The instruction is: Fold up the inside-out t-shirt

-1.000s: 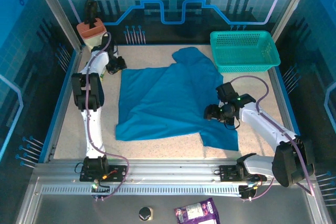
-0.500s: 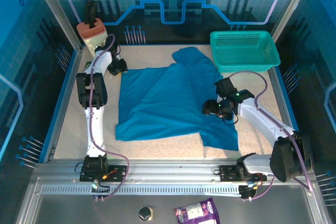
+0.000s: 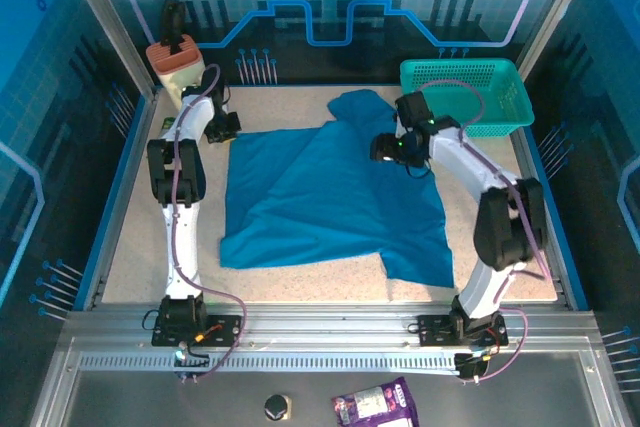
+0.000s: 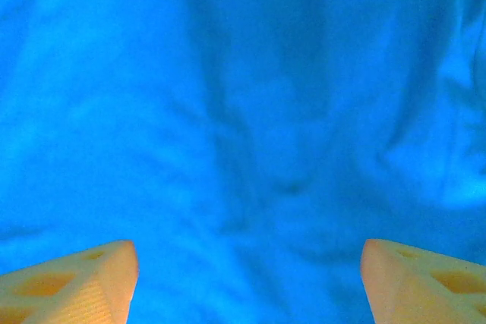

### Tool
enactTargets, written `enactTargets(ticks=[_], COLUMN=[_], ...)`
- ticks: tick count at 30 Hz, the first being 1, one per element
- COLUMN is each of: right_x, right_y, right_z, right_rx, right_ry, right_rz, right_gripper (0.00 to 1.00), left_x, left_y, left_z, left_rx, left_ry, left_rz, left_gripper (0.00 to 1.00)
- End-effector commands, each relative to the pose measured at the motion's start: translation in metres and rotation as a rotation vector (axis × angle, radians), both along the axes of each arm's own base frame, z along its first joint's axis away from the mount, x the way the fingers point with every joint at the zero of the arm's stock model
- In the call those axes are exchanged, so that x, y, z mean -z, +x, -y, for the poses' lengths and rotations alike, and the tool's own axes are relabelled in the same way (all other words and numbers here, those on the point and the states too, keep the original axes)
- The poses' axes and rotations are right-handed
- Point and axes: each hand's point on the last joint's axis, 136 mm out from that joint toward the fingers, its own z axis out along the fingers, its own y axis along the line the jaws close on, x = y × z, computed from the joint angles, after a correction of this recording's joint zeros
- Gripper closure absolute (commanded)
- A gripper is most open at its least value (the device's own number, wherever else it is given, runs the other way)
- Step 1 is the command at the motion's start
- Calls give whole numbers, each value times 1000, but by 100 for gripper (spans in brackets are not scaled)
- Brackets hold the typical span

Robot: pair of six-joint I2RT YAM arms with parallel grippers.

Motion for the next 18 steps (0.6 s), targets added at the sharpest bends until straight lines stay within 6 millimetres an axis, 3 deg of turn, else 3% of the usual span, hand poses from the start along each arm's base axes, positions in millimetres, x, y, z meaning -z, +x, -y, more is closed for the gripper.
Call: enactTargets(ticks=[1, 9, 14, 18], right_x=[7, 51, 92, 117], right_y=[41, 114, 128, 127], right_z=[5, -16, -16, -4], right_rx=[-19, -96, -105, -59], right_ry=[-7, 2, -28, -43], right_rz=[17, -31, -132, -178], right_gripper=[22, 22, 21, 18], left_x=[-8, -47, -64, -71], left_y=[-3, -5, -8, -12], left_z=[8, -5, -15, -24], left_rx=[23, 12, -7, -25], left_ry=[6, 49, 52, 59], left_rz=[6, 64, 89, 96], left_gripper=[100, 100, 100, 100])
